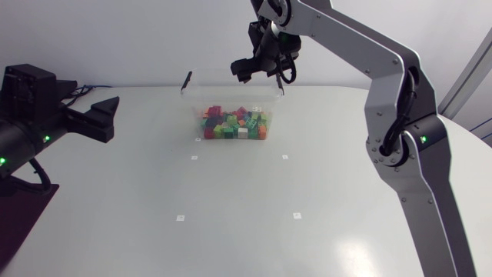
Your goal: Place the duplo bricks in the container
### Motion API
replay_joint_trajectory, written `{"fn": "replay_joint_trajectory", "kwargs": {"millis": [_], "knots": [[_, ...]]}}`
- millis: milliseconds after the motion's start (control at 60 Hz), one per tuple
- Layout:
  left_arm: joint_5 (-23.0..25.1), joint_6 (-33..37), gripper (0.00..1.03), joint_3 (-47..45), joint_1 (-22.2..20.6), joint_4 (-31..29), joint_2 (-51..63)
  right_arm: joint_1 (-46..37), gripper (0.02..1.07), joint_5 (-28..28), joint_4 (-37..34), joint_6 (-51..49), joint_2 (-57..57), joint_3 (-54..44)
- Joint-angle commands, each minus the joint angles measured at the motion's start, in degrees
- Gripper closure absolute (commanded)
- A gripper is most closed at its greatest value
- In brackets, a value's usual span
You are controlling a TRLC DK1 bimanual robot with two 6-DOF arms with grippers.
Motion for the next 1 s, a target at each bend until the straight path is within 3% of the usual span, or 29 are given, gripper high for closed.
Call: {"fn": "replay_joint_trajectory", "kwargs": {"millis": [0,217,983], "knots": [[-1.0,-2.5,0.04,-3.5,1.6,1.8,-3.1,-0.1,0.07,0.9,-1.1,-0.3,-3.0,-1.6],[-1.9,-4.3,0.04,-8.5,2.4,4.1,-9.9,-0.6,0.07,2.1,10.1,-1.3,-15.1,-20.4],[-2.3,-5.3,0.04,-18.2,2.2,5.1,-26.3,-2.6,0.07,7.1,35.4,-4.2,-49.1,-69.7]]}}
